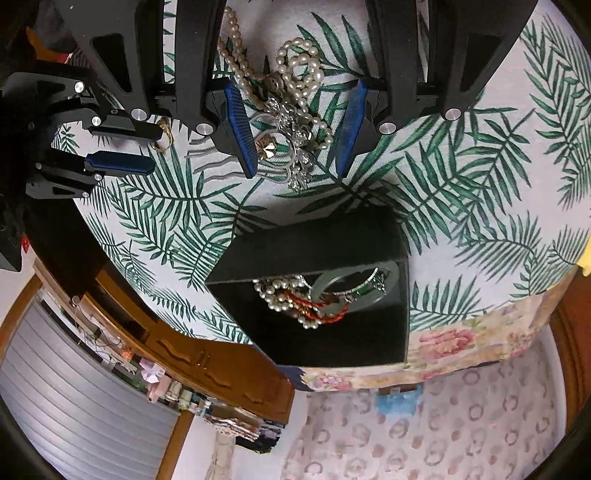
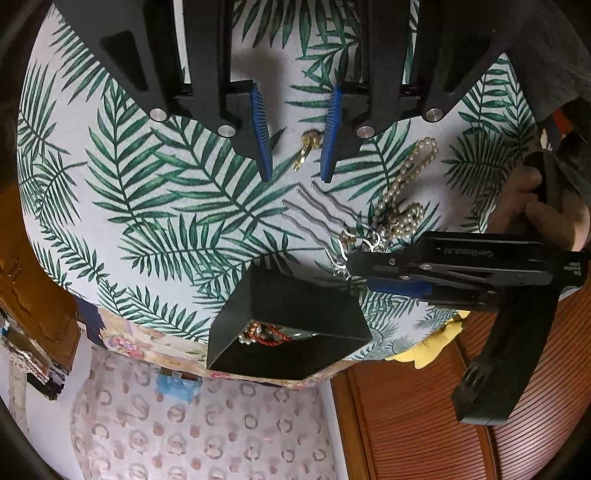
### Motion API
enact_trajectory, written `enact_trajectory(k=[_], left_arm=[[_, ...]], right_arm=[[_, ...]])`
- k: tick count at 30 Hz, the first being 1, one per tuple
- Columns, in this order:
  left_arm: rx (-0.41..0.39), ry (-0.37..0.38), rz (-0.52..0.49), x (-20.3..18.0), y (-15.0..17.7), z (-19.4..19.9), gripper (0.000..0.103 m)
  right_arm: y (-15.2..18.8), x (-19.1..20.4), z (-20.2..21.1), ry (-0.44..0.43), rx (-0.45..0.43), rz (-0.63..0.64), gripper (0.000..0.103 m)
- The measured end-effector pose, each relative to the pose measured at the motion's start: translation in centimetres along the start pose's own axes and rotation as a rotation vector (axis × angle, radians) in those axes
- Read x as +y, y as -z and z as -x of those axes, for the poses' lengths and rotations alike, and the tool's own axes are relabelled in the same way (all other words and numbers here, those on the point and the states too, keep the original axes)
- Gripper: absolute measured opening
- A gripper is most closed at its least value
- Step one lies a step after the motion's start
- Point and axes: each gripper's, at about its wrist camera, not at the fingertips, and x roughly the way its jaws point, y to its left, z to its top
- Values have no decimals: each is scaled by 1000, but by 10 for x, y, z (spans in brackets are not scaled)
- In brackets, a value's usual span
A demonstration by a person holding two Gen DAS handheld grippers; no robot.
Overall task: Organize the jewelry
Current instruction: 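Grasp the silver pendant and pearl strand with the left gripper, then carry the pendant into the box while the right gripper grasps the gold ring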
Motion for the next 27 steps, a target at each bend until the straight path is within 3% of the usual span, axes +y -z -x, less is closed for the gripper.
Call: enact_trajectory(k=[3,8,27], left_arm=[[7,7,4,-1,3,-3,39],[5,3,2,-4,4,-1,13],[-159,-40,2,-11,-5,45,7]], right_arm=[[2,0,0,3,3,-3,29],[3,-2,0,5,1,-9,29],[5,0,-6,-16,6,-31,29]])
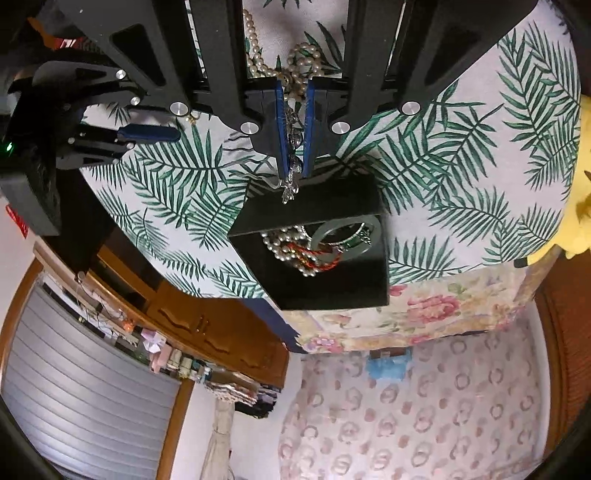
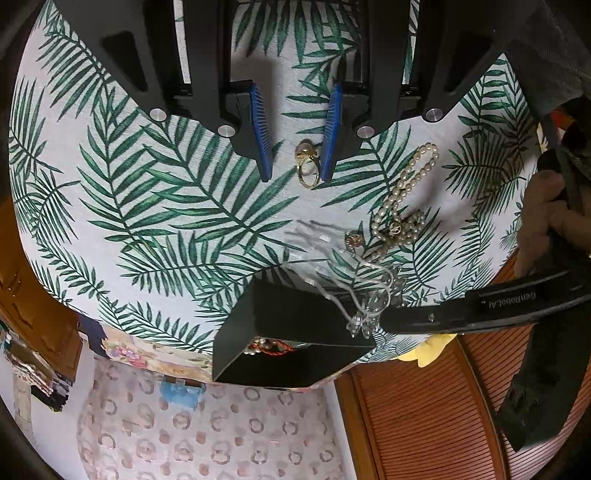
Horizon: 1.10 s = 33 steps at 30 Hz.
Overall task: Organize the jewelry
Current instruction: 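Carry the pendant into the box while the right gripper grasps the gold ring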
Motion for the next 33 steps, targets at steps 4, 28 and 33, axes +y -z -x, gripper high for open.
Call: enact_trajectory(k=[4,28,33], left_arm=[[-17,4,6,2,-3,7,7],[-84,3,5,6,-23,24,7],[-112,-9,3,12,-37,26,7]], right_arm=[[-1,4,-5,2,15,15,29],[-22,-1,8,19,-33,65,21],[-51,-8,17,36,-95,82,21]])
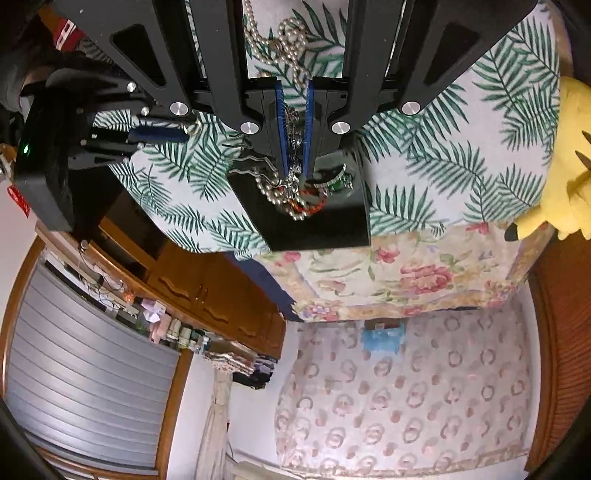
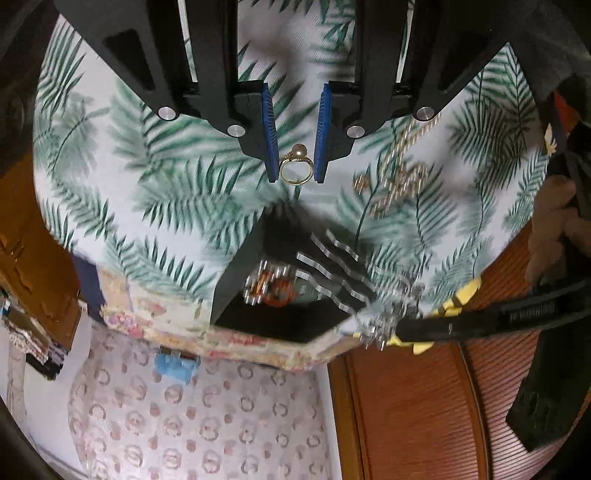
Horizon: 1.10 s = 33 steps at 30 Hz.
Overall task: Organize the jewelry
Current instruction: 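Carry the pendant into the box while the right gripper grasps the gold ring, then open both grippers over the black box to drop pendant and ring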
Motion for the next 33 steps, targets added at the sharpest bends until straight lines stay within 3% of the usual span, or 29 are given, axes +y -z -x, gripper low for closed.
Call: enact_trajectory(k=[14,24,27,33], left_arm=[[-21,-63,-2,25,-27,-18,7],[-7,-81,3,37,-33,-32,7],[-2,-78,7,40,-34,-36,7],[13,-65,11,40,-38,-47,7]], right_arm=[[-60,-20,-21,-1,-63,33,21],[-70,-20,-42,-25,-58,15,22],[-71,-20,-44,-14,-60,18,30],[-69,-24,-40,4,-68,-5,31]])
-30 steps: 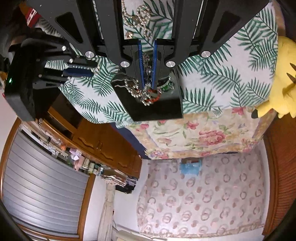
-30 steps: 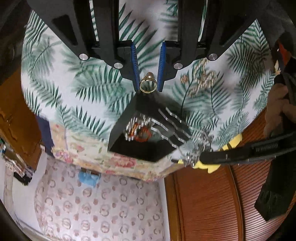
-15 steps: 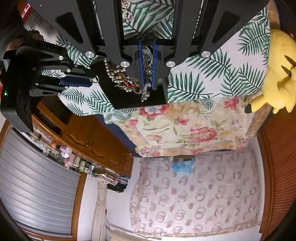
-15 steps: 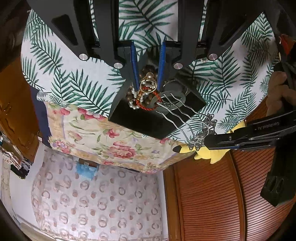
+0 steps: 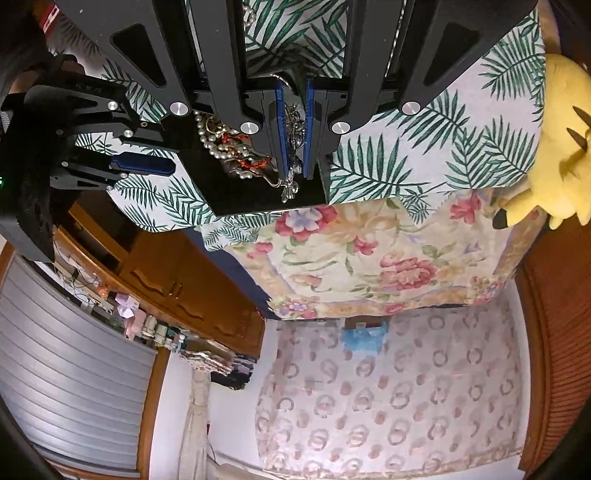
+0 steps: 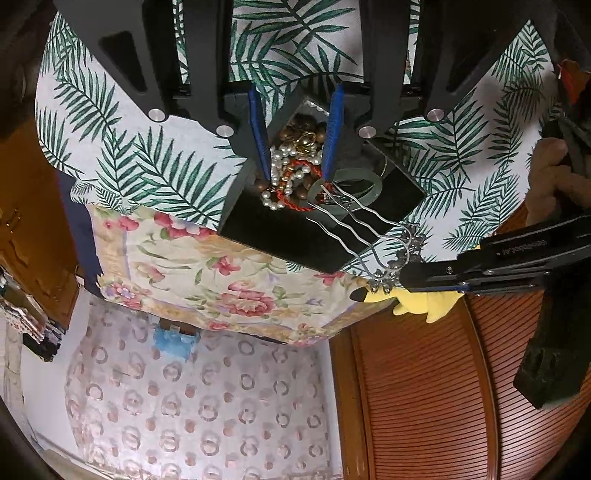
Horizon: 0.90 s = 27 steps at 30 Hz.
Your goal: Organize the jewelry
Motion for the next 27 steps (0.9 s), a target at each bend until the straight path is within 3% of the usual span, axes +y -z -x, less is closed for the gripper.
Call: enact_trajectory(k=[10,21,22,25,27], left_arm=[[37,44,-3,-8,-4,-26,7],[87,43,-22,-15,-3,-43,8],[87,39,-24,-15,-3,-42,11],[79,25,-38,-16,-2,-37,34],[72,19,-47,-17,1,-30,38]], right_arm=[[9,-12,8,31,-1,-32,31],[20,-15,13,40,7,-53,31],[21,-15,14,40,6,-56,31],[23,-15,16,40,4,-60,31],[25,-13,19,35,3,-61,31]])
